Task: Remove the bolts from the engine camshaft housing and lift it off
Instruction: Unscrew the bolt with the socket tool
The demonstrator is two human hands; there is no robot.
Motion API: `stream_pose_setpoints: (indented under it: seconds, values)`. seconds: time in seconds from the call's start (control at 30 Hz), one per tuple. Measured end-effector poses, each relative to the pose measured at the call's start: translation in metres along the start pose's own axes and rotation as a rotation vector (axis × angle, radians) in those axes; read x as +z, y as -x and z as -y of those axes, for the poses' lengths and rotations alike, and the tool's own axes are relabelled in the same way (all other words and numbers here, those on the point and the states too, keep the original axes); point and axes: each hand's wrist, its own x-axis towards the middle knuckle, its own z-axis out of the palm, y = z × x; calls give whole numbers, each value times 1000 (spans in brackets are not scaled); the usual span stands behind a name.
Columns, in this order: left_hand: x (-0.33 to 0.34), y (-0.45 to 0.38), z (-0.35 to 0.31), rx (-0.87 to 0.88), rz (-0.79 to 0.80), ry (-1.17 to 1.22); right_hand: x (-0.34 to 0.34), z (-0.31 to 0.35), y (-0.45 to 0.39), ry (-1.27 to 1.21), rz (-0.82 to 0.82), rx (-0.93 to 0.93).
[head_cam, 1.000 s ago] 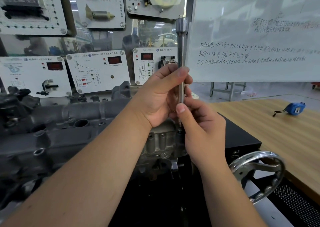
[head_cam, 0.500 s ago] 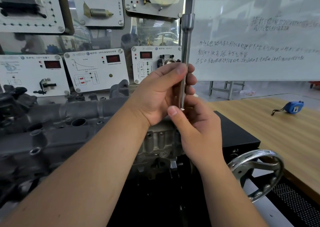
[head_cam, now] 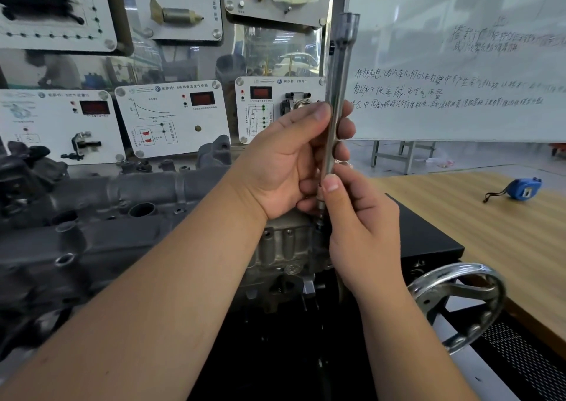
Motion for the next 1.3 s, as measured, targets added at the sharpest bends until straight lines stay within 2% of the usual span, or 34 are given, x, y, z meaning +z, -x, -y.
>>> stream_pose_setpoints:
  seconds: [0.1,0.23,0.33,0.53,0.73,0.97,1.07,1.3]
  values:
    - [1,-1,1,26,-33,-1,-1,0,0,-23,-11,41]
    - [-1,-4,3,61,-78,7,-1,-1,2,88,3,-13]
    - [-2,-4,3,70,-97,2,-2,-3,0,67,18,-39]
    - [-1,-1,-1,-62,17,16,-3,-2,-2,-42,77,-18]
    - [0,-1,0,-16,14,7,1,0,2,-73,3,14]
    - [-1,-2,2,31,-31,-17,0,-2,2,105,-21,-68]
    - [0,-2,2,36,-53,-37,3,-3,3,19,-25,-66]
    - [3,0,-2,-63,47,53,-1,-3,0,-139,5,39]
